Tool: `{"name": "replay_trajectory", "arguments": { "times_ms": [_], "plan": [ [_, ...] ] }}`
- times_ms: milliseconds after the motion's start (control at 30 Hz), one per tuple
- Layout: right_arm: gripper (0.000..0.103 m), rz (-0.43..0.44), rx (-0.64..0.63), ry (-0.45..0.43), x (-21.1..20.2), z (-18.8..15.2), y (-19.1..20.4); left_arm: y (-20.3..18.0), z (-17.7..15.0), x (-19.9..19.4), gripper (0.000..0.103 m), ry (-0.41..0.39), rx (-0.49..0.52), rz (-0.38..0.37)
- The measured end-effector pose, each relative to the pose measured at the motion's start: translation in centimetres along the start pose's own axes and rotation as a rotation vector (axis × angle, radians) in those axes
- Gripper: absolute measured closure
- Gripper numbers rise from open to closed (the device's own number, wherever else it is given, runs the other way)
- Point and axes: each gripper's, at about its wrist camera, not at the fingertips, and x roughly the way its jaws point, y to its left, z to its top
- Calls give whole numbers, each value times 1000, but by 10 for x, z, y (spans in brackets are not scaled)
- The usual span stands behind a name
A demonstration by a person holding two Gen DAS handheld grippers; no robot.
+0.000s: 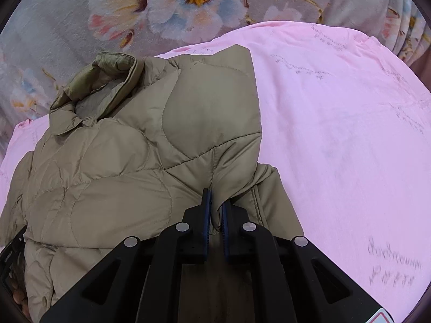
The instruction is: Fold large clothes
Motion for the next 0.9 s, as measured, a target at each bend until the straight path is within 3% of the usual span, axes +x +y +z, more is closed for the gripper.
{"name": "replay_trajectory", "arguments": {
  "times_ms": [333, 467, 633, 733, 833, 900],
  "plan": [
    [96, 41, 8, 11, -51, -68, -14, -3, -63, -54, 100, 15, 19, -1],
    [97, 68, 43, 15, -56, -64, -19, -5, -50, -53, 100, 28, 32, 30],
    [98, 92, 60, -77, -76, -45, -19, -4, -16, -46, 100, 6, 58, 55],
    [97, 68, 68, 37, -41, -58, -22, -4, -23, -22, 100, 45, 90, 77],
    [95, 70, 71, 37, -43, -59, -24, -14, -33, -20, 99, 19, 149, 138],
    [88, 73, 68, 50, -47, -59, -24, -14, -33, -23, 96, 21, 160, 153]
  ]
}}
